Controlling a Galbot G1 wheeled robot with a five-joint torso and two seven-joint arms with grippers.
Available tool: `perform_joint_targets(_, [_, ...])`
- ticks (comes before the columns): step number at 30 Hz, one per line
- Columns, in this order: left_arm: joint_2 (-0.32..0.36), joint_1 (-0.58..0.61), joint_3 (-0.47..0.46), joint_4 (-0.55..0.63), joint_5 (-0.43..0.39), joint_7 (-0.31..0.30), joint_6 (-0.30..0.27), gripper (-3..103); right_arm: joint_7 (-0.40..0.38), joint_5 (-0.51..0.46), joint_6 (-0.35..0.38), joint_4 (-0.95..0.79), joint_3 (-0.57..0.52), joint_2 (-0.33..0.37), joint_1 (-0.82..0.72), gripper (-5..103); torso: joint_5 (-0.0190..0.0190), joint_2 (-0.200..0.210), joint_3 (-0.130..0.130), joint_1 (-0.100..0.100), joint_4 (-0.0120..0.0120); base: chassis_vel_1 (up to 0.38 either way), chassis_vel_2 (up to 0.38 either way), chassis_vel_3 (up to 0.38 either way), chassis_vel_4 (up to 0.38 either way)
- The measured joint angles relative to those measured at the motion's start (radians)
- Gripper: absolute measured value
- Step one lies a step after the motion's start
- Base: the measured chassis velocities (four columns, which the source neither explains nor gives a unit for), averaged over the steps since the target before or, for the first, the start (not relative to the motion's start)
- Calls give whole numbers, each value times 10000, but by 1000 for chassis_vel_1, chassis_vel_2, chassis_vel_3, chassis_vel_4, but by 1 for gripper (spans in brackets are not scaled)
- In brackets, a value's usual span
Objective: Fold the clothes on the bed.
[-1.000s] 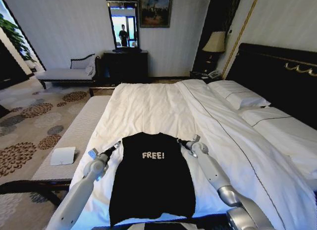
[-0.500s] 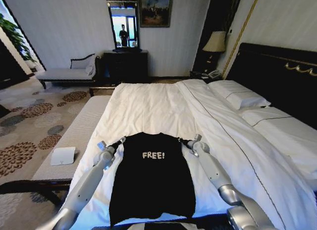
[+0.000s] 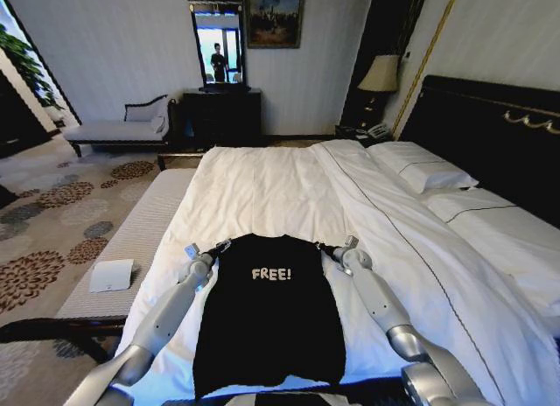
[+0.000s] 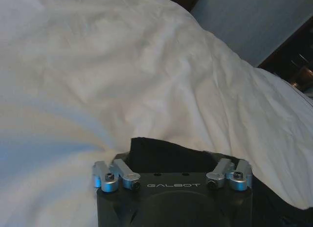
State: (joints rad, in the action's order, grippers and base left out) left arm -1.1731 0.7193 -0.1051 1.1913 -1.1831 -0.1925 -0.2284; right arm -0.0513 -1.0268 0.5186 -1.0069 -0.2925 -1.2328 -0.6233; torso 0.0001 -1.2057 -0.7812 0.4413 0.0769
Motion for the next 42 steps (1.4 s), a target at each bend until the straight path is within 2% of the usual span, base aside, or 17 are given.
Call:
perform_joint_targets(3, [-89,-49,63,-41,114,2,57,64,-8,8,-5,-2,5,-11,2,1,-1,0,0,-1,2,0,0,0,0])
perform_joint_targets(4, [-89,-49,63,-41,114,2,57,64,-8,8,-5,-2,5,-11,2,1,-1,0,0,-1,2,0,0,0,0])
perform_joint_targets(7, [-85,-55,65,-46,197,-2,98,47,-14,15,-7,-11,12,-12,1,1,-1,0,0,-1,2,0,0,0,0])
perform_joint_targets(9, [-75,-55,59,-57,239,-1,109,47,-14,16,-8,-11,12,-12,2,1,-1,0,0,-1,2,0,0,0,0])
perform_joint_targets(11, [-46,-52,11,-101,303,-1,140,36,-14,22,-12,19,12,-20,24,1,-2,0,0,-2,1,0,0,0,0])
perform_joint_targets(12, [-46,-52,11,-101,303,-1,140,36,-14,22,-12,19,12,-20,24,1,-2,0,0,-2,1,0,0,0,0])
perform_joint_targets(16, [58,-36,-35,-102,331,-16,184,15,-7,54,-28,76,19,-61,58,1,-2,0,0,-2,2,0,0,0,0])
perform_joint_targets(18, [61,-37,-37,-101,342,-18,194,15,-5,60,-30,77,20,-70,58,1,-2,0,1,-2,2,0,0,0,0])
perform_joint_targets(21, [58,-40,-28,-98,428,-32,212,2,-1,69,-33,77,22,-83,58,1,-2,0,1,-2,3,0,0,0,0])
perform_joint_targets(28, [116,39,0,78,503,-44,231,1,-4,64,-35,-40,17,-68,41,1,-2,0,0,-2,2,0,0,0,0])
perform_joint_targets(34, [447,88,-3,717,597,43,402,1,-77,-79,-51,-596,34,101,-49,1,-2,-1,1,-2,2,0,0,0,0])
perform_joint_targets(42, [793,-429,128,1318,174,-26,431,1,-318,-132,-311,-1224,430,278,324,1,-1,-2,0,-2,2,0,0,0,0])
